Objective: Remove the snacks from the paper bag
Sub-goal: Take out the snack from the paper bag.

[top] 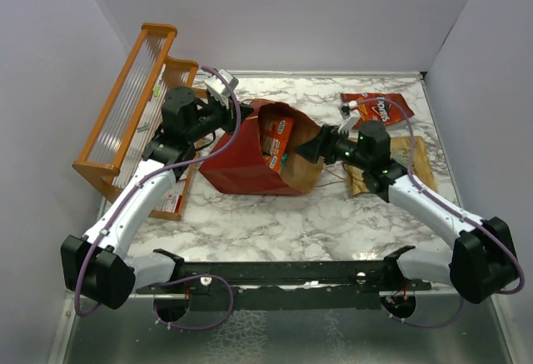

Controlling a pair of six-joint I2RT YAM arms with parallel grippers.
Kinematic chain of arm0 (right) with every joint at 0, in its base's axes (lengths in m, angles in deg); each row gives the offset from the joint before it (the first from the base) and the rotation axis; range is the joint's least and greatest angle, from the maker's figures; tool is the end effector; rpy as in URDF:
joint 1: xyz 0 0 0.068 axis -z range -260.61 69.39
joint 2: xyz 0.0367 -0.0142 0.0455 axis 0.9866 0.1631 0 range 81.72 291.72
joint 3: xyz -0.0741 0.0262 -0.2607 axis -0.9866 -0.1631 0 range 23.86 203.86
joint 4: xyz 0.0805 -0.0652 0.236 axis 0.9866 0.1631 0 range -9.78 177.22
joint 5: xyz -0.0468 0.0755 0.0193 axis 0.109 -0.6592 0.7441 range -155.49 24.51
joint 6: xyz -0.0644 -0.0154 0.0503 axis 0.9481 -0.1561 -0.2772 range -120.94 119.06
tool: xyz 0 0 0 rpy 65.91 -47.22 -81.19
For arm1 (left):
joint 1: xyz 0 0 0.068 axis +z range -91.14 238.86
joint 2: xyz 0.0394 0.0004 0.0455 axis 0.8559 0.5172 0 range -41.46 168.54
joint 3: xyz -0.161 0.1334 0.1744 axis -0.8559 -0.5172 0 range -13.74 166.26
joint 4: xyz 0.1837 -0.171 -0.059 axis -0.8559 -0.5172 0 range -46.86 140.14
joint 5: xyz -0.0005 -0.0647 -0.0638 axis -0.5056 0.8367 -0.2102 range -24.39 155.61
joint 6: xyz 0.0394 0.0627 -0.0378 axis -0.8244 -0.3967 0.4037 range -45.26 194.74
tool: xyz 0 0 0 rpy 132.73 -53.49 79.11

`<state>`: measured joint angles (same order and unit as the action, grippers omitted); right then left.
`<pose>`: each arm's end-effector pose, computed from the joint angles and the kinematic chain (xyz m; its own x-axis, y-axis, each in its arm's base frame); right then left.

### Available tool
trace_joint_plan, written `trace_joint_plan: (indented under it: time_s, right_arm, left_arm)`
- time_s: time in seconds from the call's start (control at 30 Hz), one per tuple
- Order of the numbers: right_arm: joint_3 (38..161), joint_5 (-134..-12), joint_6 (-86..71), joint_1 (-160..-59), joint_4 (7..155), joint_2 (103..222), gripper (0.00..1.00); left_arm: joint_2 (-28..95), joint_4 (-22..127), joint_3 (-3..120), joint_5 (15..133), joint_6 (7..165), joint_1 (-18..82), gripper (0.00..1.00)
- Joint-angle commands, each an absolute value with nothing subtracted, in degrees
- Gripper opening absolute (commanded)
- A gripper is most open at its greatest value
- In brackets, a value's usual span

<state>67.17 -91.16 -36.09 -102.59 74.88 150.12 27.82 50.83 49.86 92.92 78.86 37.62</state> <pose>0.2645 0.1406 0.2634 -0.6680 0.2900 -0.6853 -0.4046 0.6314 0.6616 0.2775 -0.1435 0.3837 -0.1346 -0.0161 -0.9908 0.7402 0.6631 -0.1113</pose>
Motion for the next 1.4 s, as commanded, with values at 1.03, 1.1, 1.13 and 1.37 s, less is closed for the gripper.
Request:
trace_joint_plan:
  time_s: [1.03, 1.1, 1.13, 1.37]
  right_arm:
    - [73.7, -59.6, -43.9, -117.8, 36.6, 185.8, 0.38]
    - [74.1, -60.0, -44.1, -117.8, 38.7, 185.2, 0.26]
    - [74.0, -60.0, -44.2, -117.8, 39.5, 184.7, 0.18]
    - [74.7, -64.1, -46.4, -117.8, 43.0, 179.2, 0.01]
  left_arm:
    - [26.3, 57.1, 48.0, 95.7, 82.7, 36.1, 0.0]
    - [26.3, 56.9, 48.0, 95.3, 82.7, 36.1, 0.0]
    - [26.4, 56.8, 48.0, 95.1, 82.7, 36.1, 0.0]
    - [26.4, 56.5, 47.9, 92.2, 82.8, 36.1, 0.0]
